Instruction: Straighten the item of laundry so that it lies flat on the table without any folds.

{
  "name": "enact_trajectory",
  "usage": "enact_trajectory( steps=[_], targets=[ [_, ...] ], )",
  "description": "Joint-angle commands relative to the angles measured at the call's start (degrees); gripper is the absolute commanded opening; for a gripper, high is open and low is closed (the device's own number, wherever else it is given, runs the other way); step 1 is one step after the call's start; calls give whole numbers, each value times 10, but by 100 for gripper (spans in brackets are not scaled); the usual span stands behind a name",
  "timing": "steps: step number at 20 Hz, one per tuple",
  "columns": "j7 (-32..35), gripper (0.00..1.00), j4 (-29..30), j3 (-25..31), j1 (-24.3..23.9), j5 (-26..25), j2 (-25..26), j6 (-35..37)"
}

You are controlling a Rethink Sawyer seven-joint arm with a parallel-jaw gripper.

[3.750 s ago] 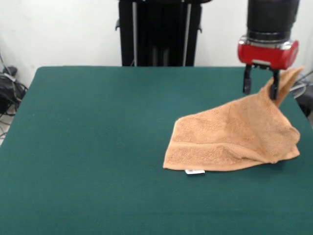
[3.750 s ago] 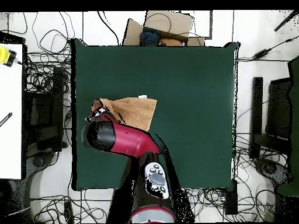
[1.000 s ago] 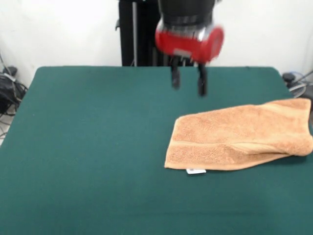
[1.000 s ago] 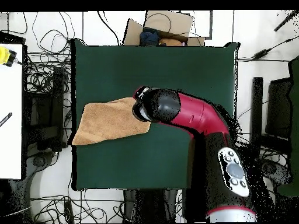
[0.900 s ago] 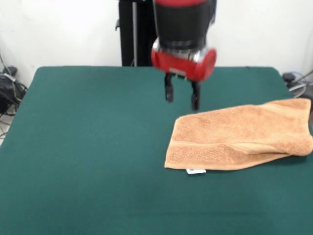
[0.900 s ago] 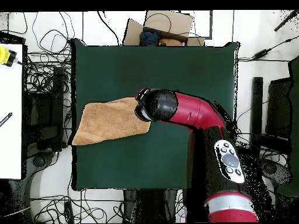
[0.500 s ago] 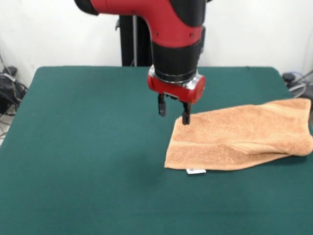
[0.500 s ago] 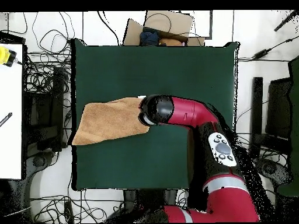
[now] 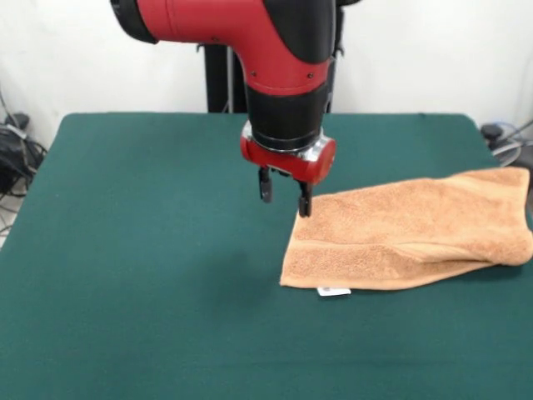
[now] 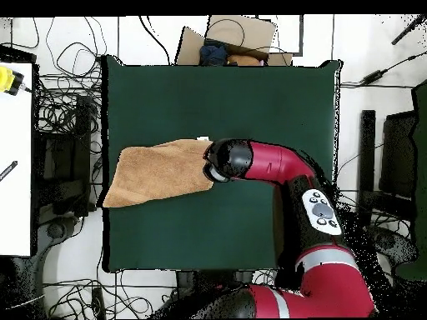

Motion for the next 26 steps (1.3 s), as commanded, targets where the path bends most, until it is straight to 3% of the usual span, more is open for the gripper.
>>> enact_trajectory(
  steps=[1,9,14,17,26],
  targets=[
    [-50,100,-16,58,-5,-27,11,-29],
    [-43,100,-6,62,-4,-23,5,-32],
    [50,100,49,32,55,-13,-38,-83],
    [65,100,74,57,50,3,-18,-138],
    [36,100,50,65,51,-8,57,-211]
  ],
)
